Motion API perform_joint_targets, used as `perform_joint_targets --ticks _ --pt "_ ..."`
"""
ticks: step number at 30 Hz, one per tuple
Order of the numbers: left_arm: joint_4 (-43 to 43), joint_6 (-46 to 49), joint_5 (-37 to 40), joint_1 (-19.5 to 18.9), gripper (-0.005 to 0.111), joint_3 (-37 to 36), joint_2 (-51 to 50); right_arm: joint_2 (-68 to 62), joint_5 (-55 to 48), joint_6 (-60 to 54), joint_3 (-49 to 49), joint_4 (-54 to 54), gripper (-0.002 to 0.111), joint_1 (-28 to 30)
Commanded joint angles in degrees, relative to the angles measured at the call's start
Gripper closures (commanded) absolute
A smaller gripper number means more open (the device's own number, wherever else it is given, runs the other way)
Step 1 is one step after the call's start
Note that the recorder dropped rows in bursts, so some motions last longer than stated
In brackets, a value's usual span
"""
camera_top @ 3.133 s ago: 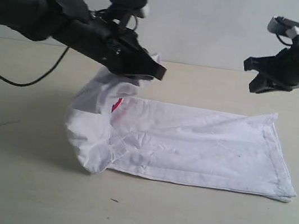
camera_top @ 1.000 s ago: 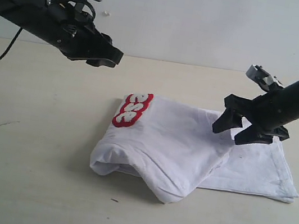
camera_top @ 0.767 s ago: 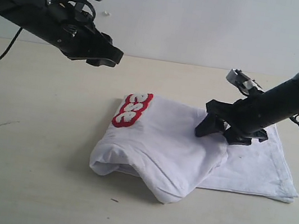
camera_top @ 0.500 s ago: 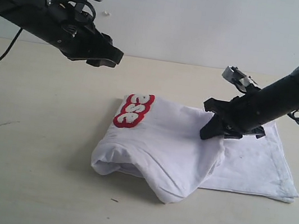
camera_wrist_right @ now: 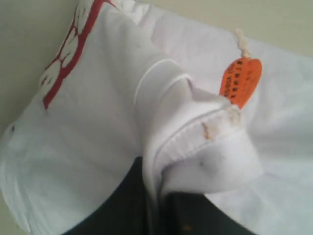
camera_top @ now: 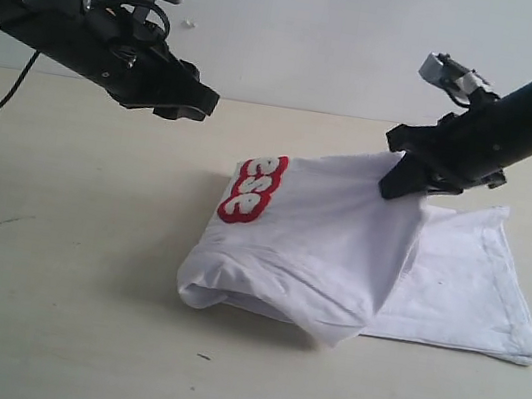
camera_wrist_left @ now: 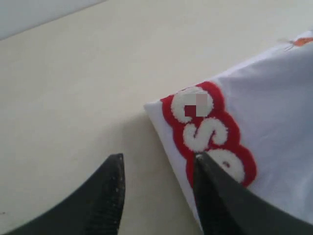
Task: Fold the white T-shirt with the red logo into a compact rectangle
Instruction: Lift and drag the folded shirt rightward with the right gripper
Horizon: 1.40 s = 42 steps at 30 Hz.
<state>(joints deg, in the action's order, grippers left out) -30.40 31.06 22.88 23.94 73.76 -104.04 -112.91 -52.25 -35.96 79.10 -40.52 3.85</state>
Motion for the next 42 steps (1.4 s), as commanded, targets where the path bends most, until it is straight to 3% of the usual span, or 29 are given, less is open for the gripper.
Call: perform_joint_targets --ticks 1,4,14,19,21,25,30,34,38,42 --pt "-0.54 0.15 -0.48 0.02 0.062 -0.21 0.37 3.2 -0.45 12.54 2.13 17.05 0.108 -0.04" --pt "-0.54 0.15 -0.48 0.02 0.062 -0.21 0.37 5.21 -0.46 17.32 2.66 23.57 0.108 -0.04" --pt "-7.24 7.35 2.19 1.99 0.062 -0.21 -1.4 15.03 -5.84 16.57 5.48 24.05 0.108 -0.04" --pt "-8.01 7.48 2.19 1.99 0.062 -0.21 -1.4 15.88 -14.5 23.54 7.78 38.5 0.108 0.14" --pt "-8.01 7.48 2.19 1.99 0.062 -0.21 -1.4 15.0 -14.96 24.43 6.1 39.21 0.108 2.31" --pt "-8.02 7.59 2.05 1.99 0.062 -0.21 -1.4 12.41 -12.93 28.33 3.03 43.75 0.108 4.95" --pt "-8.02 7.71 1.77 1.99 0.062 -0.21 -1.4 10.14 2.19 31.14 -1.65 51.51 0.107 5.2" --pt "-8.51 7.71 1.77 1.99 0.062 -0.21 -1.4 7.53 5.11 40.71 -3.0 62.3 0.089 5.29" --pt "-9.21 8.42 1.77 1.99 0.062 -0.21 -1.4 4.76 5.26 41.84 -3.0 60.95 0.056 5.29" --pt "-11.77 10.85 2.57 2.11 0.062 -0.21 -1.67 4.51 3.95 40.31 -1.92 56.51 0.051 5.29"
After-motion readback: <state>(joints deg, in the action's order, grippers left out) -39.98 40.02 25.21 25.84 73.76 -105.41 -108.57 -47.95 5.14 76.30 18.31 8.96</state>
